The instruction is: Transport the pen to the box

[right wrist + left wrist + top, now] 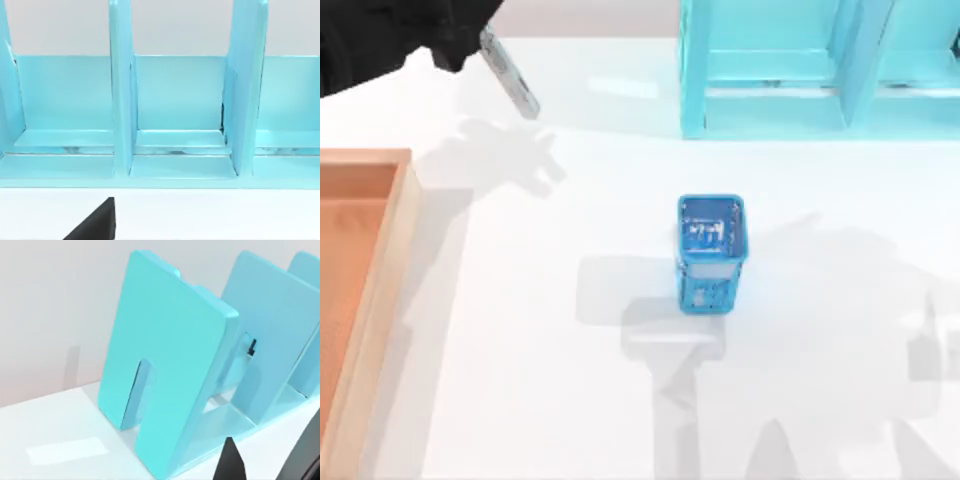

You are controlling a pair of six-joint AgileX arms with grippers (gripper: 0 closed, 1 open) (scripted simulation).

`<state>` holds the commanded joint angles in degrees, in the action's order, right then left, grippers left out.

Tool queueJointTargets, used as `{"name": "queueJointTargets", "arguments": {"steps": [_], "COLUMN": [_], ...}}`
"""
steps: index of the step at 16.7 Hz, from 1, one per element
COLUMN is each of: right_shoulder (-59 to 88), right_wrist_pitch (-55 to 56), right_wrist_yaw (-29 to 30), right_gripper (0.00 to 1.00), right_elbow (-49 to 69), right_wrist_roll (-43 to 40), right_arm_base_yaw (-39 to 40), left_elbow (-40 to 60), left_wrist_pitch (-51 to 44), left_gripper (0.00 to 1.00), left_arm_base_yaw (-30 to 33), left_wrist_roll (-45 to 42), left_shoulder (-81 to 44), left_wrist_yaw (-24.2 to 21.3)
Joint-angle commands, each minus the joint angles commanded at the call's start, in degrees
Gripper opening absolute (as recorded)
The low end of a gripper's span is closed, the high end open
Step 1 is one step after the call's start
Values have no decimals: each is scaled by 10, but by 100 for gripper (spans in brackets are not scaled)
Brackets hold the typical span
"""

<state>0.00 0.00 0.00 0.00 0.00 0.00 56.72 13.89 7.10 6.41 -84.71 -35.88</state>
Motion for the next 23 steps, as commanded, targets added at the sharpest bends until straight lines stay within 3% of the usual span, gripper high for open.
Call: {"name": "queueJointTargets", "arguments": {"steps": [5,17,20,23], "right_shoulder": [0,0,0,0], "right_wrist_pitch": [0,0,0,0], "right_wrist_yaw": [0,0,0,0], "right_gripper": [100,100,100,100], "right_elbow": [0,0,0,0], "right_wrist_roll": [0,0,0,0], "right_arm_base_yaw": [0,0,0,0], "left_elbow": [100,289,325,350], "left_wrist_pitch": [-251,-961,-1084,-1165], "left_gripper": [0,0,0,0], "left_arm_base_yaw": [-95,-360,-413,-449], "left_wrist_roll": [-275,-1054,-1197,-1287], "left_shoulder": [-27,-198,-228,-243], "left_wrist_yaw": [-44,-158,-197,-228]}}
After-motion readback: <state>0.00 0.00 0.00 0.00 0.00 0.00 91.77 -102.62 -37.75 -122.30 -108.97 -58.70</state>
